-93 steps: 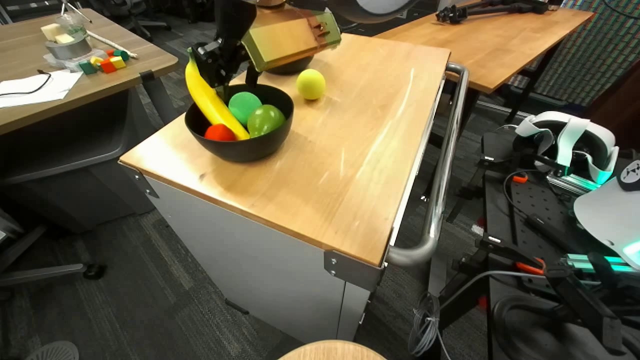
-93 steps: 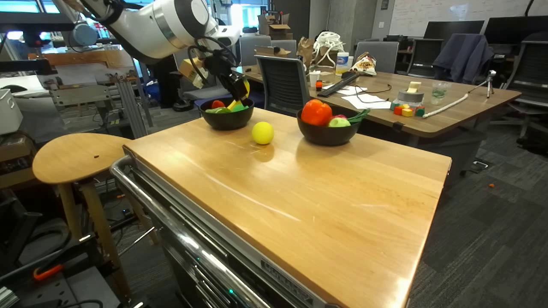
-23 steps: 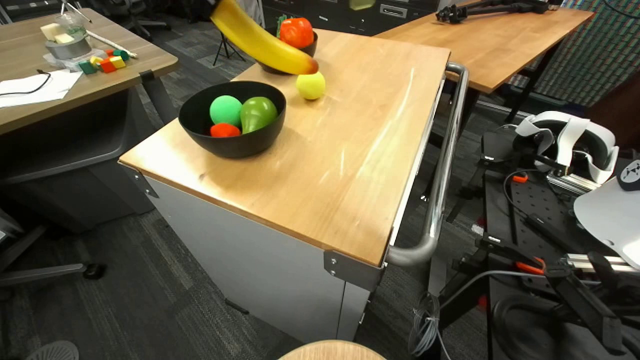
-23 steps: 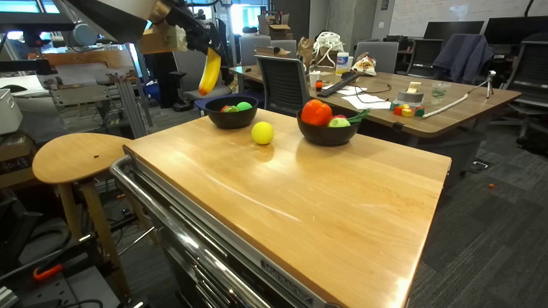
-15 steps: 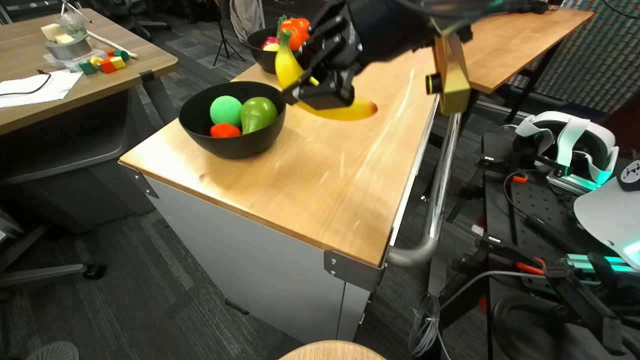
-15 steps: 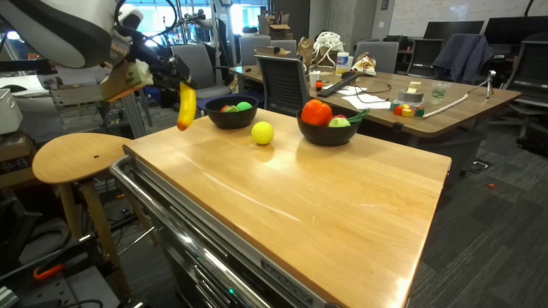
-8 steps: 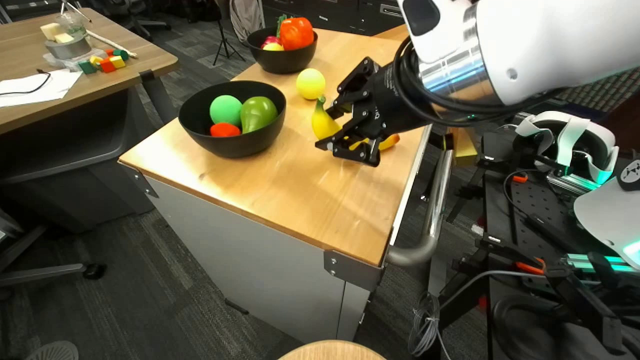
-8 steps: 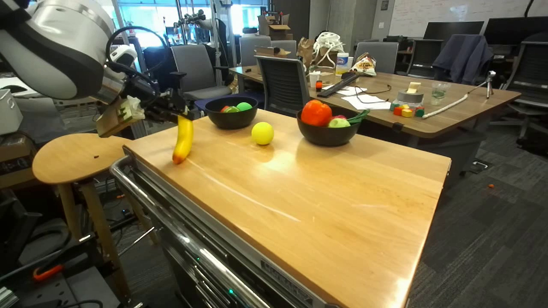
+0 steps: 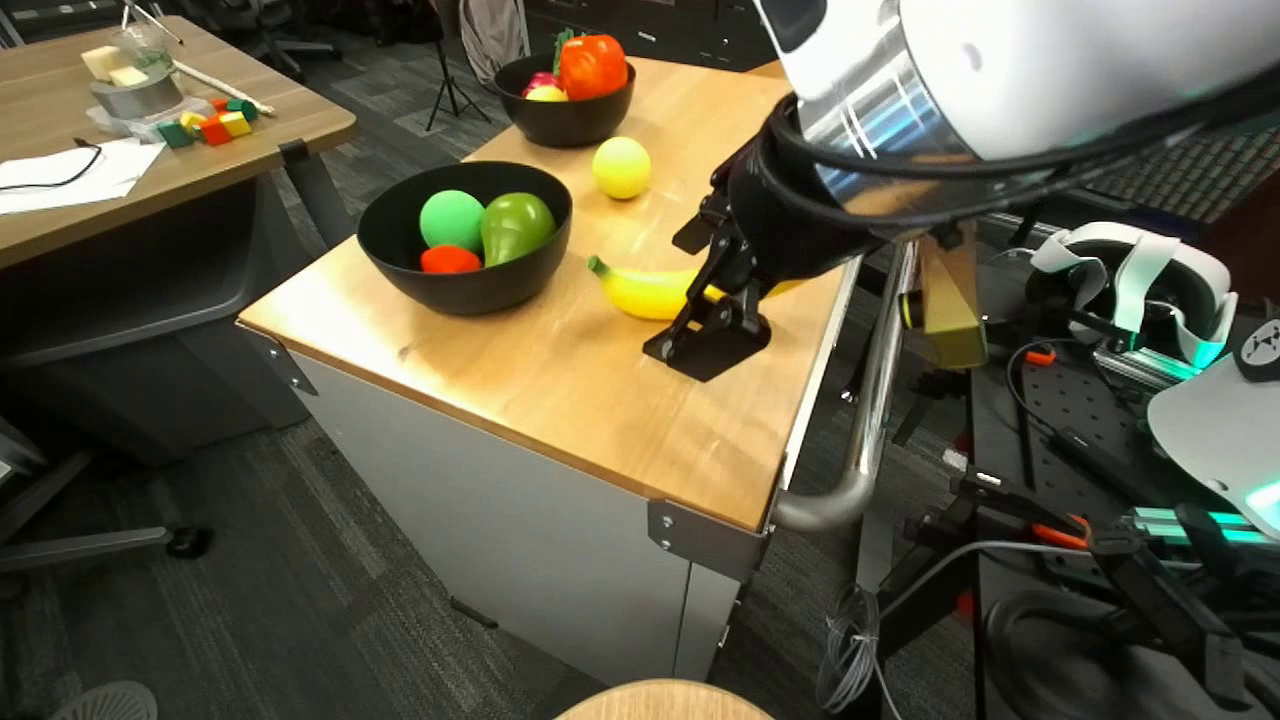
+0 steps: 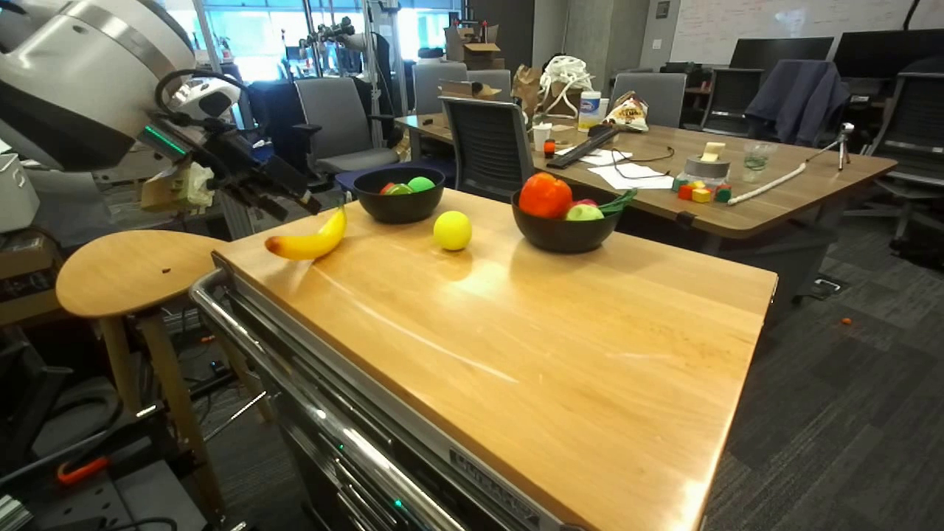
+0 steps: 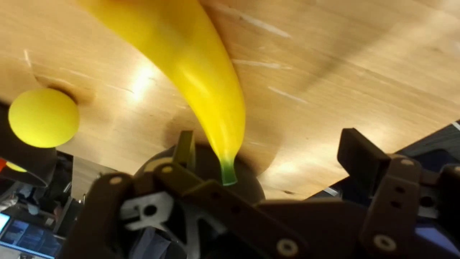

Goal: Take the fruit and vegetable toys out of the black bowls and put them on the counter

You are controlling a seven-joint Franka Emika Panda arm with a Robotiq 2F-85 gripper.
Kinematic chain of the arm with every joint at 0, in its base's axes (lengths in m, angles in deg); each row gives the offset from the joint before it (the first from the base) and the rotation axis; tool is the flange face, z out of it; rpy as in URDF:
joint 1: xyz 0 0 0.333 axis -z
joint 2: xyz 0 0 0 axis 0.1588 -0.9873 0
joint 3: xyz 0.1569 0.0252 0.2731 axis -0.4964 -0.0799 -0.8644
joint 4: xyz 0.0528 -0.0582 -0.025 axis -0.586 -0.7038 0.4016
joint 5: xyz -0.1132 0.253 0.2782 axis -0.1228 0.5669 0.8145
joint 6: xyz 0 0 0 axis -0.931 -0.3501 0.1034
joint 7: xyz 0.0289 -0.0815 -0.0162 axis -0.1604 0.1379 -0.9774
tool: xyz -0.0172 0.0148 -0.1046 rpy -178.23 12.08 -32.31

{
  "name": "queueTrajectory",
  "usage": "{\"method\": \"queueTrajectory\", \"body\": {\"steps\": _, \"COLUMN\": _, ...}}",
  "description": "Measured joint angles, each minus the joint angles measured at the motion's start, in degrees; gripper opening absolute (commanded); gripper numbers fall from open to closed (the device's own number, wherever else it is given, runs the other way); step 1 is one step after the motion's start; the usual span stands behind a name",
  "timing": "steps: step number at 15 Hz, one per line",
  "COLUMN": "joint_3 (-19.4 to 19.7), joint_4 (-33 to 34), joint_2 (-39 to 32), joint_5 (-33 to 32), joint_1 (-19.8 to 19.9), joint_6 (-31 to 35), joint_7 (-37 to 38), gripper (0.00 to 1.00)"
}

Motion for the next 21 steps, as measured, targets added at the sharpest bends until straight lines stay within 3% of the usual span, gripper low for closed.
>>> {"method": "queueTrajectory", "body": {"steps": 3, "joint_3": -1.2, "joint_4": 1.4, "joint_2": 0.9, "joint_5": 15.2, "joint_1": 5.0, "joint_6": 4.6, "joint_7": -7.9, "gripper": 1.00}}
{"method": "queueTrajectory", "body": {"steps": 6, "joint_3": 1.7, "joint_4": 3.7, "joint_2": -0.3, "joint_5": 28.2, "joint_1": 5.1, "joint_6": -0.3, "joint_7": -17.2, "gripper": 1.00}}
{"method": "queueTrajectory", "body": {"steps": 11, "joint_3": 2.0, "joint_4": 4.5, "joint_2": -1.0, "joint_5": 29.8, "joint_1": 4.7, "joint_6": -2.0, "joint_7": -18.4, "gripper": 1.00}}
{"method": "queueTrajectory", "body": {"steps": 14, "joint_3": 0.6, "joint_4": 4.5, "joint_2": -0.9, "joint_5": 37.0, "joint_1": 4.8, "joint_6": -2.0, "joint_7": -25.2, "gripper": 1.00}}
{"method": "queueTrajectory", "body": {"steps": 17, "joint_3": 0.5, "joint_4": 5.7, "joint_2": -0.9, "joint_5": 52.0, "joint_1": 2.2, "joint_6": -2.9, "joint_7": -37.5, "gripper": 1.00}}
{"method": "queueTrajectory", "body": {"steps": 21, "joint_3": 4.2, "joint_4": 10.9, "joint_2": -2.1, "joint_5": 71.9, "joint_1": -3.7, "joint_6": -7.1, "joint_7": -44.7, "gripper": 1.00}}
